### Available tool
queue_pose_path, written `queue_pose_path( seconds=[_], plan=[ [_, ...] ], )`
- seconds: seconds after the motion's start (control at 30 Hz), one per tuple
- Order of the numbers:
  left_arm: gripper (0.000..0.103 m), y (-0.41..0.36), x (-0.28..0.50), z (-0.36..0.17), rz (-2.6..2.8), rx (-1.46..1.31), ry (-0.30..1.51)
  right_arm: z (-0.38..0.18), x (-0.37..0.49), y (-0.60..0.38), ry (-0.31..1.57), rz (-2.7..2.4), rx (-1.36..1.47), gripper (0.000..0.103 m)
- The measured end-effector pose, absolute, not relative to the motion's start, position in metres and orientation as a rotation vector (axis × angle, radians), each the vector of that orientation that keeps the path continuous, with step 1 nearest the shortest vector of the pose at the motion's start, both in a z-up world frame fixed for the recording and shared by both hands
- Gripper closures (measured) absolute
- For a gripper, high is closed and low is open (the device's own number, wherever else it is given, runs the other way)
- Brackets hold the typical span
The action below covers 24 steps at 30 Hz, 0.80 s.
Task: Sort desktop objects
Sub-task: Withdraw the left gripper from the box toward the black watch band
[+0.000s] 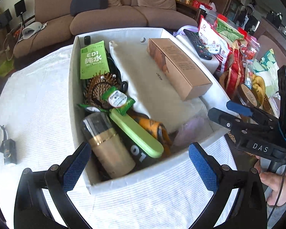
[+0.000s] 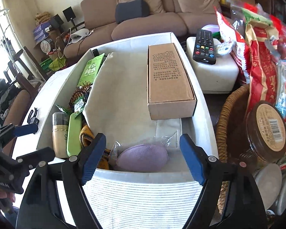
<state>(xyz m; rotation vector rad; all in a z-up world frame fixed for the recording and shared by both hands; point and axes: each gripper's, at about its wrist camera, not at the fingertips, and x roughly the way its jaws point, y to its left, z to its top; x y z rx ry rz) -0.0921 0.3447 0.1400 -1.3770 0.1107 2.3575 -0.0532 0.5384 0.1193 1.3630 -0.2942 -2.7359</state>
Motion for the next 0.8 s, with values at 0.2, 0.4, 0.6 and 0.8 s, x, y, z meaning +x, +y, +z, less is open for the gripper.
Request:
queue_pose_path(
  seconds=[0.2, 0.4, 0.6, 0.8],
  plan=[
    [0.000, 0.329, -0.059, 0.144, 2.402, -1.383, 0.108, 0.140, -0.030, 0.520, -0.295, -2.748, 1.330, 0.000],
    [0.000, 0.305, -0.031, 0.155, 2.443, -1.357, 0.077, 0.155, -0.006, 0.499, -0.278, -2.741, 1.324, 0.000],
    [0.000, 0.277, -0.003, 0.160, 2.480, -1.330, 0.046, 0.159, 0.021, 0.470, -0.335, -2.698, 1.300, 0.000],
    [0.000, 0.225, 0.020, 0.154, 2.511, -1.330, -0.007, 0.156, 0.038, 0.418, -0.276, -2.632, 1.297, 0.000]
  ],
)
